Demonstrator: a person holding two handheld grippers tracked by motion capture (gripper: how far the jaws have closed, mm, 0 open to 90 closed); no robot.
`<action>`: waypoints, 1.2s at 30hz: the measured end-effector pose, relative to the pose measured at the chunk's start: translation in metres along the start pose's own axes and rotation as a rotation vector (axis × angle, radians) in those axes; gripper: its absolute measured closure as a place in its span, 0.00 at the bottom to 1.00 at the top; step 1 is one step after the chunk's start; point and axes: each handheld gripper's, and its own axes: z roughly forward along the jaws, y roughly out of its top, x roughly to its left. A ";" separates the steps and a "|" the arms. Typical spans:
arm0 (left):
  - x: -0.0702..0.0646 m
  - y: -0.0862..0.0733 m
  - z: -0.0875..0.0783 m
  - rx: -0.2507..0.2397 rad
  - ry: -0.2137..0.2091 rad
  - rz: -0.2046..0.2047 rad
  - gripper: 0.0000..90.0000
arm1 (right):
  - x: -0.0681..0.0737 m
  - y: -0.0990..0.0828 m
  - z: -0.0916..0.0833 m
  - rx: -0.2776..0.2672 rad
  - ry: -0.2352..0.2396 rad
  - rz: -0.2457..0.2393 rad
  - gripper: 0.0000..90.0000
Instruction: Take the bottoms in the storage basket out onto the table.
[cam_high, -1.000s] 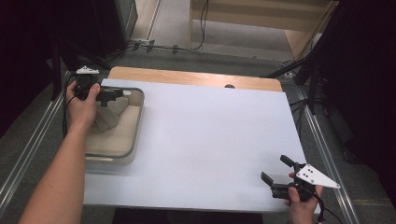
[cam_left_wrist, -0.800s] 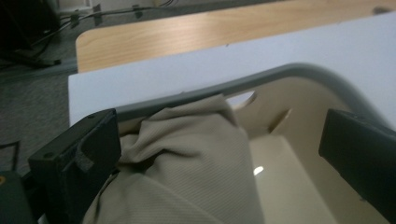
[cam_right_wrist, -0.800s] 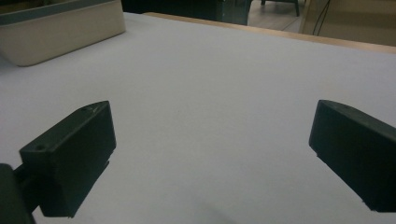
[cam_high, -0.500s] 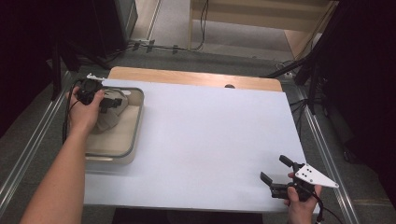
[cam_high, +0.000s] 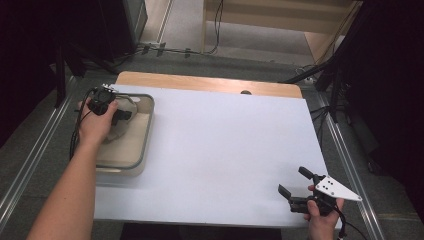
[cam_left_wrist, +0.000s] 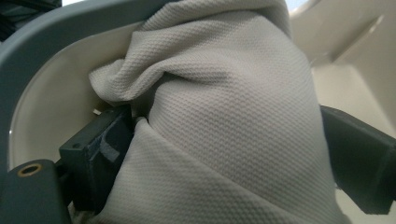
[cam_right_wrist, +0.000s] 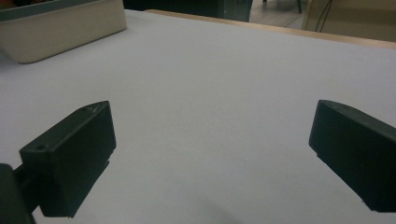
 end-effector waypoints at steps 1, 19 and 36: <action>-0.001 0.000 0.001 0.006 0.011 0.009 0.10 | 0.000 0.000 0.000 0.000 0.000 0.001 0.00; -0.014 -0.006 0.016 0.133 0.053 0.116 0.09 | 0.001 0.000 0.001 0.007 0.000 -0.003 0.00; -0.015 -0.006 0.011 0.122 0.089 0.090 0.40 | 0.000 -0.002 0.002 0.017 -0.001 0.000 0.00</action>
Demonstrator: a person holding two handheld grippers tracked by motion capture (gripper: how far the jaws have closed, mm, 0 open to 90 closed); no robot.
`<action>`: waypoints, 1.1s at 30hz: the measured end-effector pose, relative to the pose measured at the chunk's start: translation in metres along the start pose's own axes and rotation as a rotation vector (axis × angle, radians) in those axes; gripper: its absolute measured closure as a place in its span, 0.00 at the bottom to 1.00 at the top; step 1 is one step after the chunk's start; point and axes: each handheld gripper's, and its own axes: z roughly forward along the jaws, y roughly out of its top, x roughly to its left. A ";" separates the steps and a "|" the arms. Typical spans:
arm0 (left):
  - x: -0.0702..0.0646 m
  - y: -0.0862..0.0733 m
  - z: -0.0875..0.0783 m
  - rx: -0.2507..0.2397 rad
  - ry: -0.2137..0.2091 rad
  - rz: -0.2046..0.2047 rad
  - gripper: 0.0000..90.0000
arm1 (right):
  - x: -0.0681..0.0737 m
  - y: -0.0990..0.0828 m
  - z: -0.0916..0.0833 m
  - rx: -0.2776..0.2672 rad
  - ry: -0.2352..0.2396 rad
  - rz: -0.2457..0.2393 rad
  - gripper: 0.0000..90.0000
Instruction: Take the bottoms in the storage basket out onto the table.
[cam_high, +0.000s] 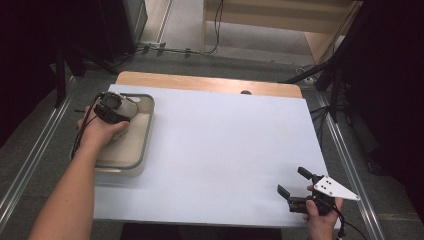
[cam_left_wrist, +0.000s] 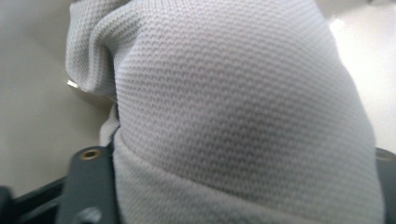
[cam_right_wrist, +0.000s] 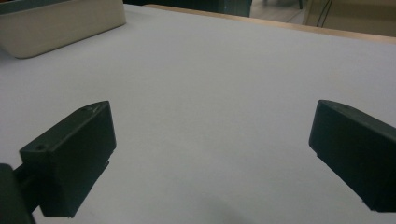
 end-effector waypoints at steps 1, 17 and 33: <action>-0.001 0.000 0.000 -0.004 0.006 0.003 0.44 | 0.000 0.000 0.000 -0.001 0.001 -0.002 0.00; 0.001 -0.006 -0.019 -0.108 -0.161 -0.119 0.53 | 0.000 0.001 0.002 -0.001 0.001 -0.007 0.00; -0.004 -0.024 -0.055 -0.345 -0.261 -0.195 0.52 | 0.002 0.001 0.002 0.003 -0.001 -0.009 0.00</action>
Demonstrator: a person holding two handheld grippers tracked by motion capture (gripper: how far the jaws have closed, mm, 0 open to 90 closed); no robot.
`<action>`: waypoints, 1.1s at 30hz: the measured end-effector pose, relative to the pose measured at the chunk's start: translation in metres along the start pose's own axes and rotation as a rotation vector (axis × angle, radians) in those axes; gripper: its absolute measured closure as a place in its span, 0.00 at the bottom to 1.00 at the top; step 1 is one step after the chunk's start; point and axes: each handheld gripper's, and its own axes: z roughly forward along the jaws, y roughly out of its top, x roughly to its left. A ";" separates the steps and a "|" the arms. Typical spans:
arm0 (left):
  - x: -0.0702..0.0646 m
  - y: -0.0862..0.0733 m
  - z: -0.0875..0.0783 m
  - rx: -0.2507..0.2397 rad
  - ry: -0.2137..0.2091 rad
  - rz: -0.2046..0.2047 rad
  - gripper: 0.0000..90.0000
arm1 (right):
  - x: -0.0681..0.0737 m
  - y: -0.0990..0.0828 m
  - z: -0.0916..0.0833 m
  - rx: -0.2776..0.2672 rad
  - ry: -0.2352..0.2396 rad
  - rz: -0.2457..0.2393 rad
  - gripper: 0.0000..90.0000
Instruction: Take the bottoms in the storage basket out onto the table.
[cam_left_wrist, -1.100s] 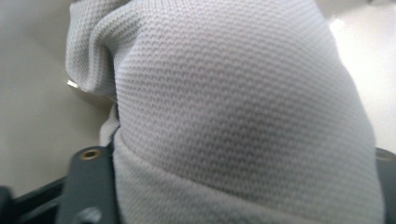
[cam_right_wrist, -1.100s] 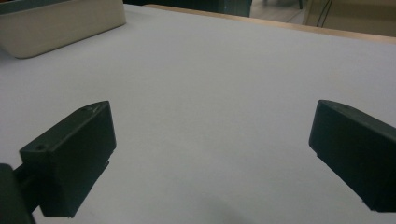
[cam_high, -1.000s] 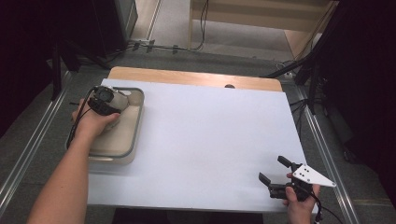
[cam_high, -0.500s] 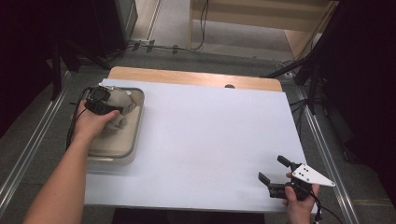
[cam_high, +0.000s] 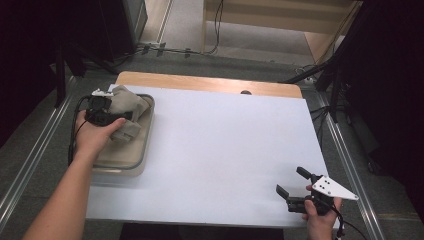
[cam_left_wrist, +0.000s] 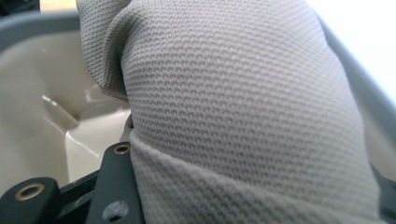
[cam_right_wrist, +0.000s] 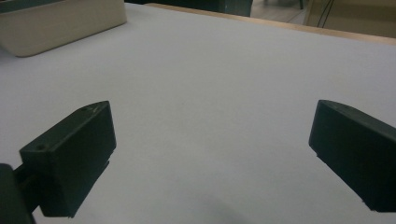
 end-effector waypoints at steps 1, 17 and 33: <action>-0.001 0.000 -0.002 -0.012 -0.005 -0.003 0.52 | 0.000 0.000 0.000 0.000 0.000 -0.001 0.00; -0.004 -0.003 -0.029 -0.243 -0.087 -0.100 0.52 | 0.001 0.000 0.000 -0.001 0.001 -0.004 0.00; -0.016 0.006 -0.057 -0.453 -0.122 -0.117 0.51 | 0.001 0.000 -0.001 -0.004 -0.004 -0.001 0.00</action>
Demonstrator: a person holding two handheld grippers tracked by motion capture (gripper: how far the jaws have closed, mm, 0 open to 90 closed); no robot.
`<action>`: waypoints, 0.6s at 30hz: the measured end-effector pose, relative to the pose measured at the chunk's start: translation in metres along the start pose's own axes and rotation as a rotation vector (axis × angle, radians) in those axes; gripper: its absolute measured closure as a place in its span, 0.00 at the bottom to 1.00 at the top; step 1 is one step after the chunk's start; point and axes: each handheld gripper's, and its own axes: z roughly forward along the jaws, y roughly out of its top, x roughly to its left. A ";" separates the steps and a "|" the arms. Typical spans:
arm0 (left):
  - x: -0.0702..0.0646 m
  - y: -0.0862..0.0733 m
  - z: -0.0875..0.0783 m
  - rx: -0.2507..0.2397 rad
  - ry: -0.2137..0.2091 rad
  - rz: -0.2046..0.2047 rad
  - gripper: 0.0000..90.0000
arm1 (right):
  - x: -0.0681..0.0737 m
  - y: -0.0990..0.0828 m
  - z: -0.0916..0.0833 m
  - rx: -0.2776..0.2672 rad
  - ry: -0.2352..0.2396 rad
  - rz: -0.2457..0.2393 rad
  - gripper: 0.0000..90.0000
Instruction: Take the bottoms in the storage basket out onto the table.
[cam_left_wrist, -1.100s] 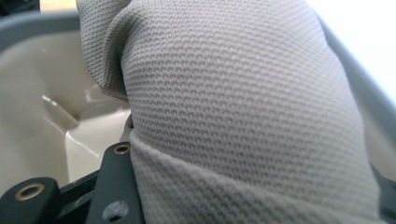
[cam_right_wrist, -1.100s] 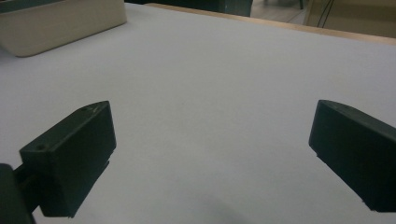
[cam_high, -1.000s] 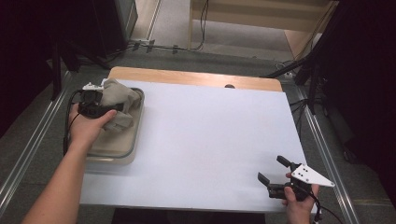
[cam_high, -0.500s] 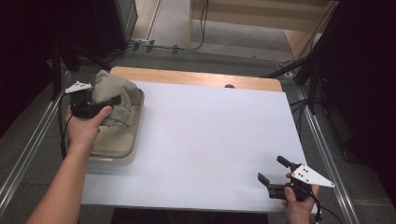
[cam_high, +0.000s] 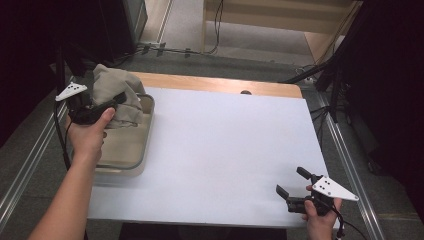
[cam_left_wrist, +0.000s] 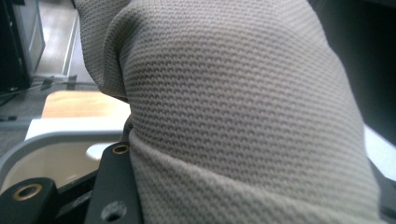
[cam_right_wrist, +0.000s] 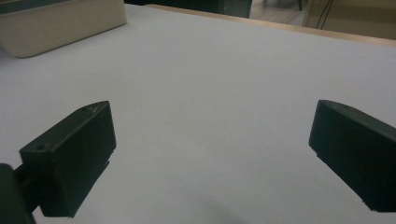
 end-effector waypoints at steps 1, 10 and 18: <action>-0.002 0.001 0.000 -0.007 -0.007 0.003 0.51 | 0.000 0.000 0.000 0.000 -0.001 0.000 0.00; -0.025 0.010 -0.002 -0.052 -0.056 0.020 0.51 | 0.000 0.000 0.000 -0.002 -0.001 0.000 0.00; -0.048 0.016 -0.001 -0.072 -0.111 0.042 0.51 | 0.000 0.000 -0.001 -0.003 -0.002 -0.002 0.00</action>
